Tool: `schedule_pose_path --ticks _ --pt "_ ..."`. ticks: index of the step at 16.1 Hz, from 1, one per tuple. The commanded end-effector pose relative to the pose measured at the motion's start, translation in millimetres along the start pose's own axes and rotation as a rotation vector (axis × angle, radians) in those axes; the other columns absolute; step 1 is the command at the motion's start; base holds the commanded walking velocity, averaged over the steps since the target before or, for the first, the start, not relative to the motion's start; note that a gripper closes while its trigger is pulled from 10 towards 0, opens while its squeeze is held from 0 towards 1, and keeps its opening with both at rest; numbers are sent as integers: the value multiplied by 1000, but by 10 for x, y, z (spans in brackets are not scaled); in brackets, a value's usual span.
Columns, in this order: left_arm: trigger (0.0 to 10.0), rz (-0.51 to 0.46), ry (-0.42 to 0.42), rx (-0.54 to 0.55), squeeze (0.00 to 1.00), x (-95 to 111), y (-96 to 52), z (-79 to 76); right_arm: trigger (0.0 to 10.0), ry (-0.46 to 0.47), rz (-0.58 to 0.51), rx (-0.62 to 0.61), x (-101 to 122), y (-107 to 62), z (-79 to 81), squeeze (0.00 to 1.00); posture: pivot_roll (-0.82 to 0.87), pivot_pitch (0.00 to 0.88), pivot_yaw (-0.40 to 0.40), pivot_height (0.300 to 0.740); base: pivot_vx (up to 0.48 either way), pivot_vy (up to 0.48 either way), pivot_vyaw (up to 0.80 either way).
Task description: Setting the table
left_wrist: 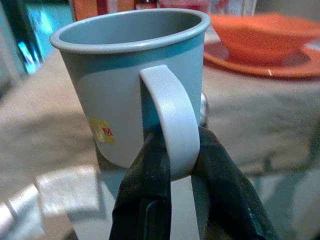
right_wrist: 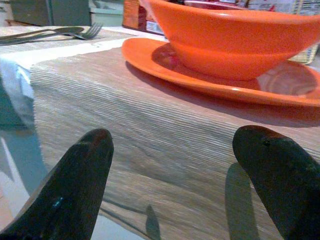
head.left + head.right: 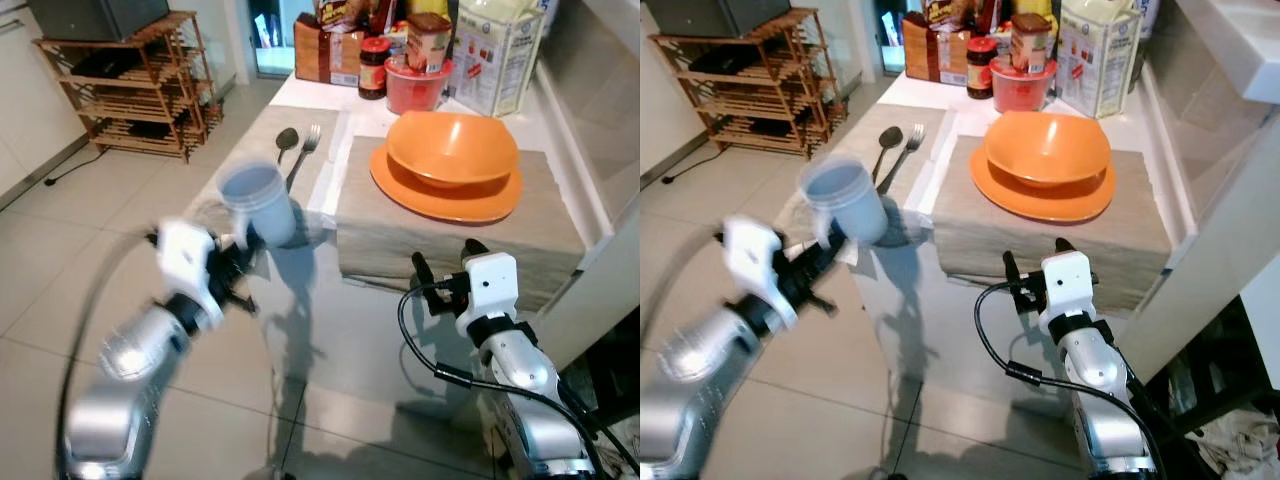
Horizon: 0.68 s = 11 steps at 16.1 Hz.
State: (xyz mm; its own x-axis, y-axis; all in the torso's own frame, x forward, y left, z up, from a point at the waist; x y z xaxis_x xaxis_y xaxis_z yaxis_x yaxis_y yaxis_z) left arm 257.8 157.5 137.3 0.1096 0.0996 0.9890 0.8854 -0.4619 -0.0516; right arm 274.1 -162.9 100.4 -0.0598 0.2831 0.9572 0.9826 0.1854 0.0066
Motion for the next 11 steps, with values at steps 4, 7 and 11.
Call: schedule_pose_path --ticks 4,7,11 --pt "0 4 17 22 0 -21 68 -43 10000 15 26 18 -60 8 14 0 -11 0 53 740 0 0 -622" --pt "0 -9 21 34 0 -7 116 -65 10000 0 2 19 -43 2 20 0 -17 0 53 740 0 0 -569" --pt "0 -8 13 79 0 -31 105 -35 10000 -12 18 29 -61 16 23 0 -15 0 52 740 0 0 0"
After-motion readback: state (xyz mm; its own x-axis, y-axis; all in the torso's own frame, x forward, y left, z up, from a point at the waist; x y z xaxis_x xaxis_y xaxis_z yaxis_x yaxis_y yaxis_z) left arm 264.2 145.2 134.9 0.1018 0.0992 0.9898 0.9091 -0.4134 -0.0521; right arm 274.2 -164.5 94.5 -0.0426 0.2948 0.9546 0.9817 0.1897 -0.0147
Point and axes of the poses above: a point about 5 cm out from each wrist's last joint towards the gripper, its own y axis pointing out of the wrist towards the gripper, its own x axis along the axis of the wrist's last joint, z = x × y, the point moved 1 cm from there along y, pointing out of the wrist towards the gripper, and after that the axes turned 6 degrees about -y, right-handed, at the moved point
